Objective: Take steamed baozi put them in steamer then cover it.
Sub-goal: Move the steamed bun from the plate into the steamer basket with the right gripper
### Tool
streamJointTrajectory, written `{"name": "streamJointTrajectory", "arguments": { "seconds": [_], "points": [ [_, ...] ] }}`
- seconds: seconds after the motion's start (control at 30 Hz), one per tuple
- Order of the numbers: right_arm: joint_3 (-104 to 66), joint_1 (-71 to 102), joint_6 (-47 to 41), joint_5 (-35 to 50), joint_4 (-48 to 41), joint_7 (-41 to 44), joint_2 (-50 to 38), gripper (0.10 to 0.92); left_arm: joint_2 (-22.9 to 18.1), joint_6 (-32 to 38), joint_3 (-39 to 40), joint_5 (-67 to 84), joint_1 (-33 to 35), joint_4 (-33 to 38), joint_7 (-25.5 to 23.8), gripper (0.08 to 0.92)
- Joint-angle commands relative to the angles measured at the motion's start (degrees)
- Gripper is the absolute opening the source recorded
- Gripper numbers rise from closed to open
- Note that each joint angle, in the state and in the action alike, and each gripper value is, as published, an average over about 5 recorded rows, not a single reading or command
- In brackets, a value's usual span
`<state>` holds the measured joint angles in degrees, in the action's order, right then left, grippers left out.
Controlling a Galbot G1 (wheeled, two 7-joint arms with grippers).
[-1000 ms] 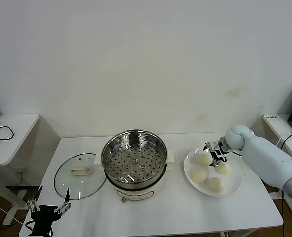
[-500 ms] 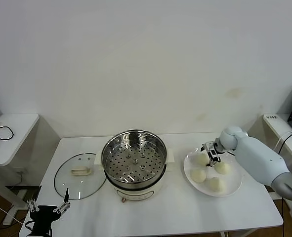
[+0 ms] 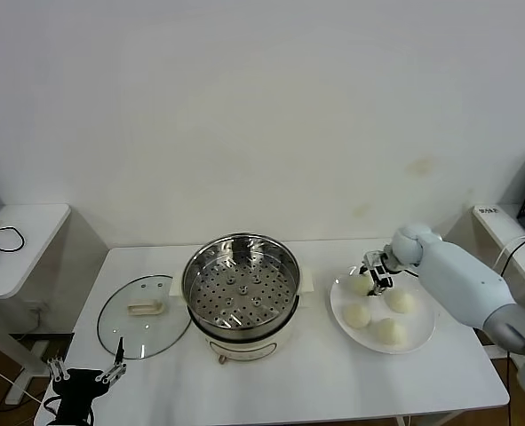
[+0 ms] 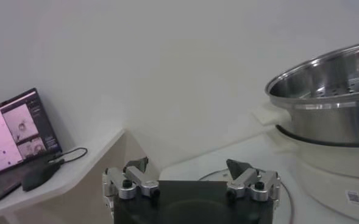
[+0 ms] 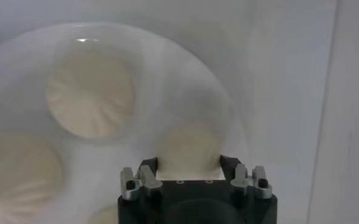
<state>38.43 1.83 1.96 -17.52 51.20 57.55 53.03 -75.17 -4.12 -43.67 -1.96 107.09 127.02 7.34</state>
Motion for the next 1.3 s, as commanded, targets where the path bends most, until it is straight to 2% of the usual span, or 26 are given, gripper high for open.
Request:
{"name": "streamJointTrajectory", "arguments": {
  "seconds": [0.03, 0.27, 0.4, 0.57, 0.8, 1.13, 1.3],
  "points": [
    [2.66, -4.27, -0.66, 5.05, 4.57, 1.08, -3.65, 0.642, 0.12, 0.01, 0.23, 0.08, -0.17, 0.05, 0.03, 0.823],
    [8.64, -13.99, -2.68, 14.36, 14.11, 1.84, -10.87, 0.645, 0.71, 0.21, 0.54, 0.26, -0.42, -0.31, 0.07, 0.823],
    [13.30, -21.58, -3.87, 20.52, 18.26, 1.74, -12.18, 0.645, 1.10, 0.30, 1.04, 0.30, -0.82, -0.55, 0.07, 0.823],
    [20.48, -32.92, -5.21, 26.84, 21.69, 1.30, -9.41, 0.645, 1.40, 0.36, 1.42, 0.58, -1.51, -0.76, 0.17, 0.823],
    [27.18, -40.90, -5.62, 33.03, 23.70, -0.39, -0.74, 0.645, 2.28, 0.49, 0.92, 1.83, -2.12, -1.52, 0.45, 0.823],
    [32.86, -38.99, -1.87, 33.50, 24.55, -4.04, 12.23, 0.645, 3.24, 0.44, -0.33, 2.43, -2.19, -2.13, 0.42, 0.823],
    [34.75, -36.52, 2.83, 27.31, 22.80, -5.19, 16.75, 0.645, 3.30, 0.30, -0.90, 2.40, -1.86, -1.23, 0.37, 0.823]
  ]
}}
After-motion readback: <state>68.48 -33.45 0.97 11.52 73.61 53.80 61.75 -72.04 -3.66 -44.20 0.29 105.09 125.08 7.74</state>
